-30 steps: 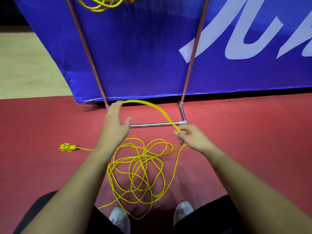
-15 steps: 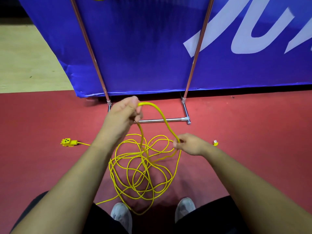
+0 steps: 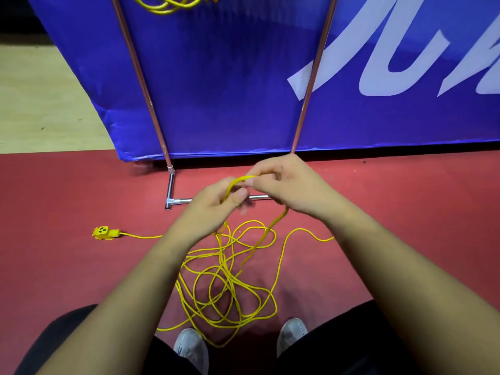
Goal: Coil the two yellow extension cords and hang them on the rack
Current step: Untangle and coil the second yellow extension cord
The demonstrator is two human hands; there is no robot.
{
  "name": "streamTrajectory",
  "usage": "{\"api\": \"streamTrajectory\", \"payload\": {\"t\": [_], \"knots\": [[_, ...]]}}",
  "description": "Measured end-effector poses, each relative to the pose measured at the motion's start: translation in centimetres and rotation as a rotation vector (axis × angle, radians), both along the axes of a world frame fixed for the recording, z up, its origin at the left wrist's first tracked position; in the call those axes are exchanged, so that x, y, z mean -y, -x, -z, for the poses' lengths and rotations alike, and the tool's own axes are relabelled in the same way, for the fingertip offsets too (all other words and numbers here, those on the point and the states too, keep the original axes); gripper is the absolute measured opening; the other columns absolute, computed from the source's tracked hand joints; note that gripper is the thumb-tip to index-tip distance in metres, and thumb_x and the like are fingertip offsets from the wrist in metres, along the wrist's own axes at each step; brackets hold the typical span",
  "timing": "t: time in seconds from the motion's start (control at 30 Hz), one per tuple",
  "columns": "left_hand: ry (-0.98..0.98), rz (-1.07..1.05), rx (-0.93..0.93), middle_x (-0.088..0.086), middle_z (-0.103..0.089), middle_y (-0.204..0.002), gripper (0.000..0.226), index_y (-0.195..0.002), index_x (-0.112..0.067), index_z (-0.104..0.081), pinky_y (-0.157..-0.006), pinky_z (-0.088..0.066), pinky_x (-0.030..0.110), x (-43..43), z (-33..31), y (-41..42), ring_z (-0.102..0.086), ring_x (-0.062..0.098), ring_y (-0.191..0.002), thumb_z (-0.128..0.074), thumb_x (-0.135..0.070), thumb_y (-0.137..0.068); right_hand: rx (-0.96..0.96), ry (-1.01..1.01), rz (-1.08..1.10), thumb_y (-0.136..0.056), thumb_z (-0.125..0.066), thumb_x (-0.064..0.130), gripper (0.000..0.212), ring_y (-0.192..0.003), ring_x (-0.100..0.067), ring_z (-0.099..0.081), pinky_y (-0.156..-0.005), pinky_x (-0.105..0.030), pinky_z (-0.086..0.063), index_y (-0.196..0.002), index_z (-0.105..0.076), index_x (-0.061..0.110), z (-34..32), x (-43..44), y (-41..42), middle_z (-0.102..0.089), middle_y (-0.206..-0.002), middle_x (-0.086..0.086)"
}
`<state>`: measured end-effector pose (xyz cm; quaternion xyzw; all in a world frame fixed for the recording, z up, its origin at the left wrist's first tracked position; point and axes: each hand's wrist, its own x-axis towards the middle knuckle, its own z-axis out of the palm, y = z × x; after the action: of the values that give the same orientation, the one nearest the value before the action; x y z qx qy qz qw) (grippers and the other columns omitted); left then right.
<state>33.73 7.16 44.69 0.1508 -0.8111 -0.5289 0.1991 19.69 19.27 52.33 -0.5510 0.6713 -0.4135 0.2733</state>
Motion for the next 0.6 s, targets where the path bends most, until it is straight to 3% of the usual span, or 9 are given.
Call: {"api": "streamTrajectory", "payload": {"t": [0.07, 0.13, 0.23, 0.33, 0.4, 0.47, 0.5, 0.53, 0.6], "knots": [[-0.209, -0.001, -0.102, -0.002, -0.05, -0.057, 0.026, -0.075, -0.018, -0.055, -0.055, -0.043, 0.036, 0.3, -0.4, -0.6, -0.048, 0.02, -0.056, -0.052, -0.039, -0.091, 0.055, -0.025, 0.028, -0.089, -0.068, 0.017, 0.018, -0.049, -0.01, -0.039, -0.048, -0.021, -0.032, -0.078, -0.065, 0.003, 1.8, 0.0, 0.8, -0.045, -0.051, 0.003], [-0.39, -0.001, -0.299, -0.002, -0.031, -0.053, 0.026, -0.069, -0.017, -0.05, -0.05, -0.03, 0.026, 0.8, -1.0, -1.1, -0.032, 0.016, -0.049, -0.053, -0.028, -0.092, 0.032, -0.147, 0.016, -0.089, -0.068, 0.018, 0.022, -0.057, -0.012, -0.047, -0.058, -0.028, -0.04, -0.076, -0.061, 0.002, 5.7, -0.4, 1.9, -0.052, -0.061, -0.006], [-0.563, 0.02, -0.47, -0.008, -0.024, -0.051, 0.029, -0.072, -0.013, -0.046, -0.053, -0.02, 0.029, 1.9, -1.4, -1.7, -0.023, 0.014, -0.049, -0.059, -0.032, -0.09, -0.023, -0.463, -0.025, -0.091, -0.066, 0.024, 0.023, -0.069, -0.011, -0.045, -0.068, -0.032, -0.037, -0.083, -0.064, 0.002, 13.2, -1.8, 3.2, -0.052, -0.071, -0.003], [-0.548, -0.097, -0.393, -0.007, -0.025, -0.049, 0.025, -0.073, -0.01, -0.044, -0.051, -0.026, 0.024, 2.1, -1.1, -2.0, -0.024, 0.014, -0.047, -0.05, -0.023, -0.093, 0.034, -0.629, 0.0, -0.093, -0.063, 0.026, 0.024, -0.07, -0.013, -0.046, -0.074, -0.033, -0.039, -0.084, -0.064, 0.004, 17.0, -2.7, 3.9, -0.053, -0.07, -0.001], [-0.318, -0.232, -0.211, -0.007, -0.036, -0.05, 0.023, -0.077, -0.011, -0.05, -0.055, -0.036, 0.025, 3.0, -0.3, -2.0, -0.036, 0.015, -0.049, -0.046, -0.023, -0.096, 0.199, -0.489, 0.15, -0.096, -0.058, 0.015, 0.016, -0.064, -0.014, -0.057, -0.077, -0.038, -0.046, -0.085, -0.064, 0.006, 16.0, -2.3, 3.8, -0.062, -0.065, -0.001], [0.077, -0.426, 0.118, -0.001, -0.062, -0.08, 0.017, -0.1, -0.015, -0.058, -0.075, -0.045, 0.035, 3.9, 0.8, -2.4, -0.057, 0.015, -0.078, -0.056, -0.03, -0.093, 0.326, -0.244, 0.36, -0.098, -0.054, 0.013, 0.017, -0.047, -0.014, -0.051, -0.063, -0.037, -0.045, -0.087, -0.062, 0.003, 12.8, -1.1, 3.6, -0.051, -0.054, -0.002], [0.216, -0.497, 0.252, 0.006, -0.062, -0.111, 0.039, -0.122, -0.017, -0.053, -0.092, -0.043, 0.039, 4.2, 1.4, -2.5, -0.056, 0.018, -0.106, -0.063, -0.034, -0.088, 0.311, -0.14, 0.416, -0.098, -0.053, 0.014, 0.018, -0.043, -0.014, -0.043, -0.056, -0.033, -0.039, -0.09, -0.064, 0.003, 10.6, -0.5, 3.5, -0.044, -0.052, 0.0], [0.266, -0.518, 0.283, 0.009, -0.048, -0.138, 0.064, -0.14, -0.016, -0.04, -0.107, -0.034, 0.04, 4.1, 1.6, -2.6, -0.042, 0.02, -0.129, -0.067, -0.037, -0.085, 0.235, -0.066, 0.418, -0.098, -0.054, 0.017, 0.019, -0.044, -0.013, -0.037, -0.052, -0.029, -0.033, -0.091, -0.067, 0.005, 8.3, 0.1, 3.2, -0.039, -0.051, 0.005], [0.278, -0.435, 0.095, 0.0, -0.024, -0.156, 0.08, -0.151, -0.017, -0.022, -0.117, -0.015, 0.028, 3.0, 0.8, -2.2, -0.017, 0.015, -0.146, -0.065, -0.039, -0.087, -0.003, -0.034, 0.253, -0.096, -0.058, 0.021, 0.019, -0.046, -0.007, -0.032, -0.049, -0.025, -0.029, -0.088, -0.07, 0.009, 3.6, 0.6, 1.8, -0.036, -0.047, 0.011]]}}
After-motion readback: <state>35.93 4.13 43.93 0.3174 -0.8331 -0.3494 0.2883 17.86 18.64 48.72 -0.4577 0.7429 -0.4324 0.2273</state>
